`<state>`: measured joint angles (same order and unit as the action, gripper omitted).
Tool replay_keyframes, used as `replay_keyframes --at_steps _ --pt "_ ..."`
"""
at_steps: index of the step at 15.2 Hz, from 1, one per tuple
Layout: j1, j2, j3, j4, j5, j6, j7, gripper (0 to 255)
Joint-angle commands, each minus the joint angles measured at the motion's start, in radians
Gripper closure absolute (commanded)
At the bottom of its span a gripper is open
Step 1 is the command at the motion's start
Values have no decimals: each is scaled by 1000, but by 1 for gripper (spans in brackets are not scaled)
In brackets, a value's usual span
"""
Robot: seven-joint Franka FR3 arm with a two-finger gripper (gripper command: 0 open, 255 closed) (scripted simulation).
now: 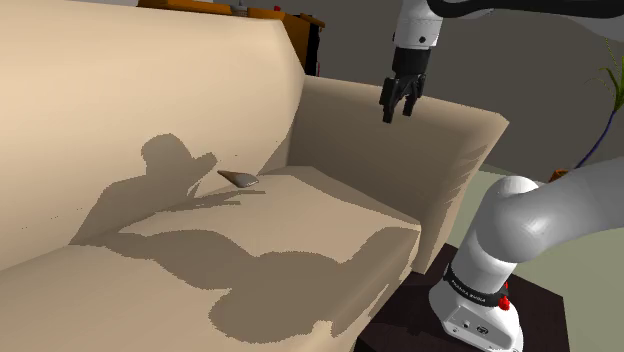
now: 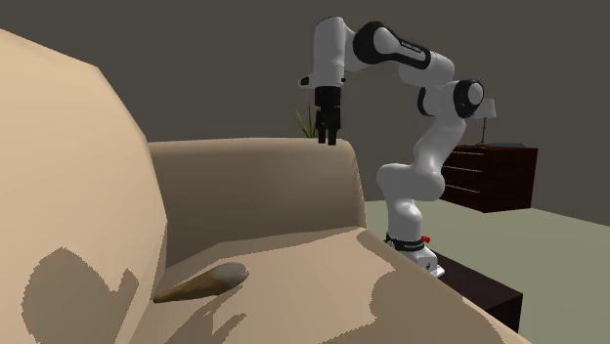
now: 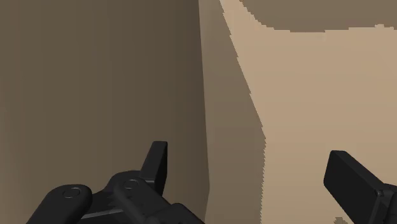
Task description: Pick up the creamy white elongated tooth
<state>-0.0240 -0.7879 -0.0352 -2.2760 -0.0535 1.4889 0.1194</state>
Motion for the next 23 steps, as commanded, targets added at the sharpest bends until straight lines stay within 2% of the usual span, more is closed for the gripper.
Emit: replay_keyframes --at_steps 1,12,23 --pt "0 0 0 0 0 0 0 0" --pt "48 374 112 148 38 176 102 0" --pt "93 792 201 446 0 241 207 0"
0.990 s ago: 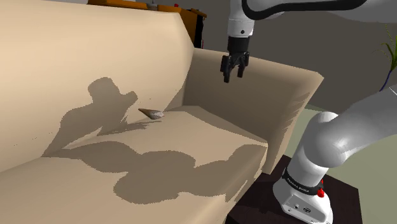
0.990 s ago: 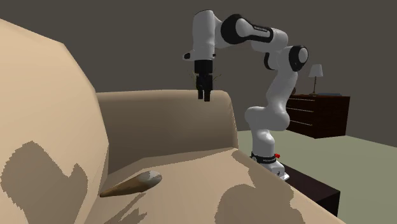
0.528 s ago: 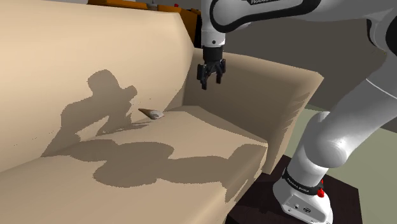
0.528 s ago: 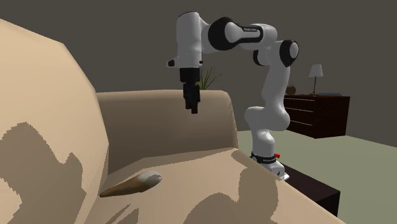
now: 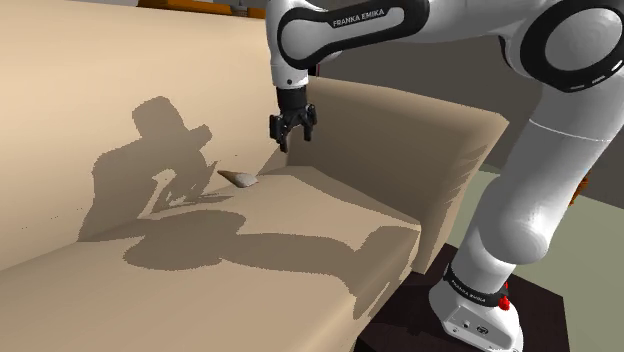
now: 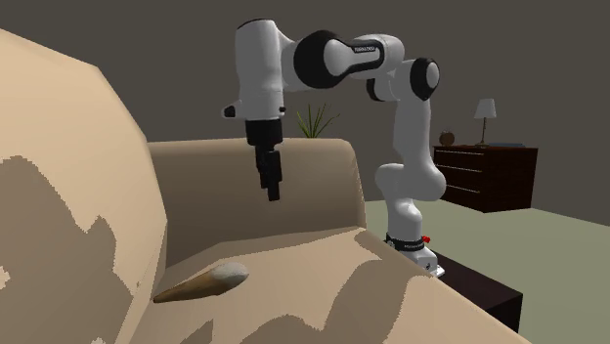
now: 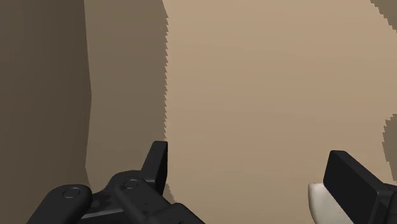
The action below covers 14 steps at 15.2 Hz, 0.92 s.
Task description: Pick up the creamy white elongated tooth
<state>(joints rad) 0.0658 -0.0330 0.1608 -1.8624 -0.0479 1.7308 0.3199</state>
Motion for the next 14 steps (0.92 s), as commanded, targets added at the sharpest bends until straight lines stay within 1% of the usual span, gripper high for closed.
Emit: replay_keyframes --at_steps 1,5,9,12,14 --pt "10 77 11 67 -13 -2 16 0" --pt "38 243 29 226 -44 -18 50 0" --pt "76 421 39 420 -79 -58 77 0" --pt "113 569 40 602 -104 -108 89 0" --pt "142 681 37 753 -120 -158 92 0"
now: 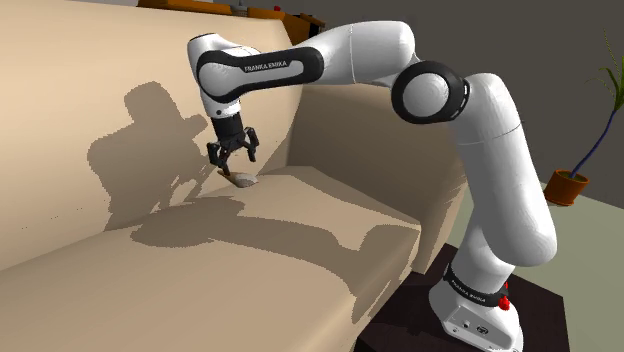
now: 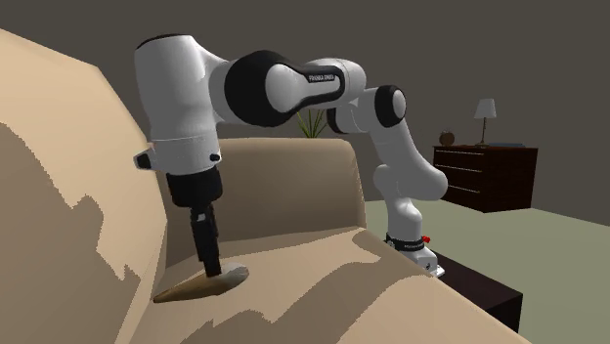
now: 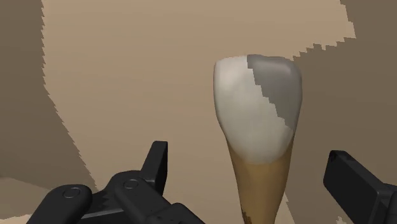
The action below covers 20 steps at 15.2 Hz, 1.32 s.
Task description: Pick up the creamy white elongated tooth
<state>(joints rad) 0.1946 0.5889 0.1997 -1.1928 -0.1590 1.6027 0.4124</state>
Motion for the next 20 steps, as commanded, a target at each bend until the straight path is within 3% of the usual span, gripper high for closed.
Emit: replay_keyframes --at_steps 1,10,11,20 --pt "21 86 -3 120 -12 -42 -1 0" --pt "13 88 -5 22 -14 58 8 0" --pt "13 87 -5 21 -14 58 8 255" --pt "13 88 -5 22 -14 58 8 255"
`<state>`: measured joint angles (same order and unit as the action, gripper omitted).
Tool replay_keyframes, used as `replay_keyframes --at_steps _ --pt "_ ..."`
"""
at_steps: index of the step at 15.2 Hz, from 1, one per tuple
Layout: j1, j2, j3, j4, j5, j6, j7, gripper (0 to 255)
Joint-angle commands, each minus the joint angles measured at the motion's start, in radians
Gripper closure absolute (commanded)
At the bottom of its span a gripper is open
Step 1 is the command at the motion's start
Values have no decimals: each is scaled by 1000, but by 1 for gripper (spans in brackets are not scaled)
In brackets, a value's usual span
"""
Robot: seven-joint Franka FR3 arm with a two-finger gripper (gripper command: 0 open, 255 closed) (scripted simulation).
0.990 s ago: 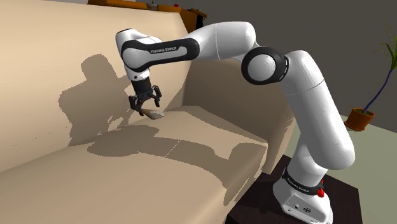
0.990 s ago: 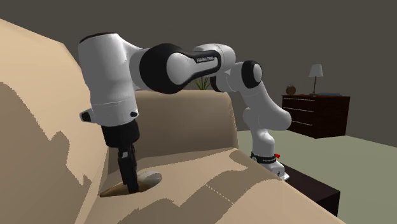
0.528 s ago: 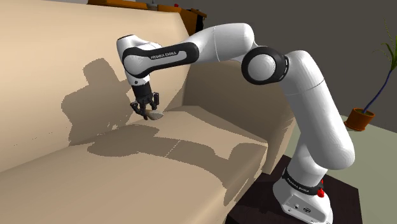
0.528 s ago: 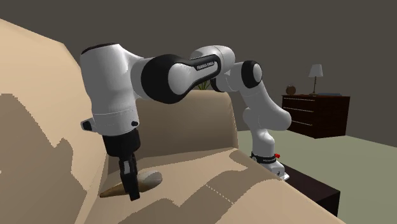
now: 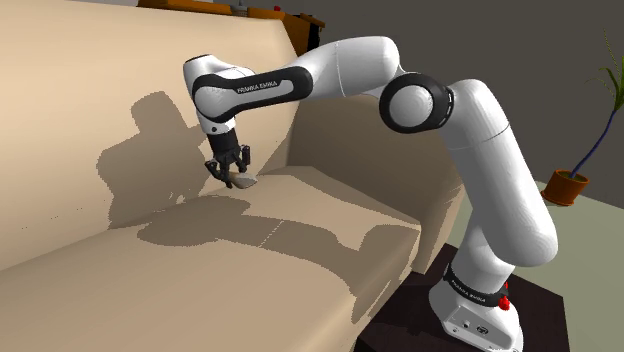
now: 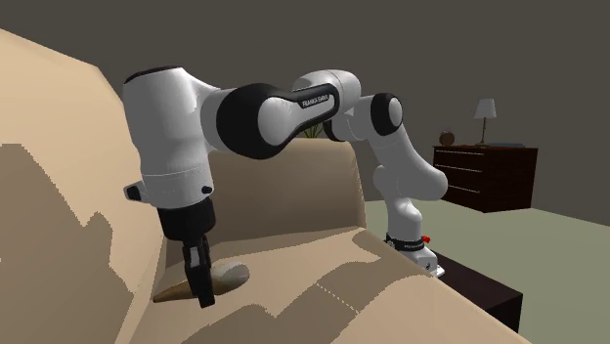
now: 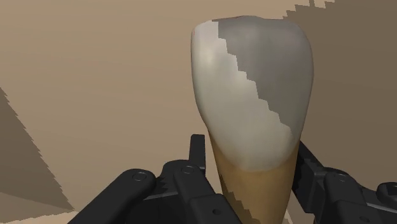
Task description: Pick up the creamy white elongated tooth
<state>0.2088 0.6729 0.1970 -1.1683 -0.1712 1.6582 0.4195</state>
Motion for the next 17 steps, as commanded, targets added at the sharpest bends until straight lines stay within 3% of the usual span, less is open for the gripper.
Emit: replay_keyframes --at_steps 1,17 --pt "0 2 -2 8 -1 -10 0 255" --pt "21 25 -3 238 -2 -216 -18 255"
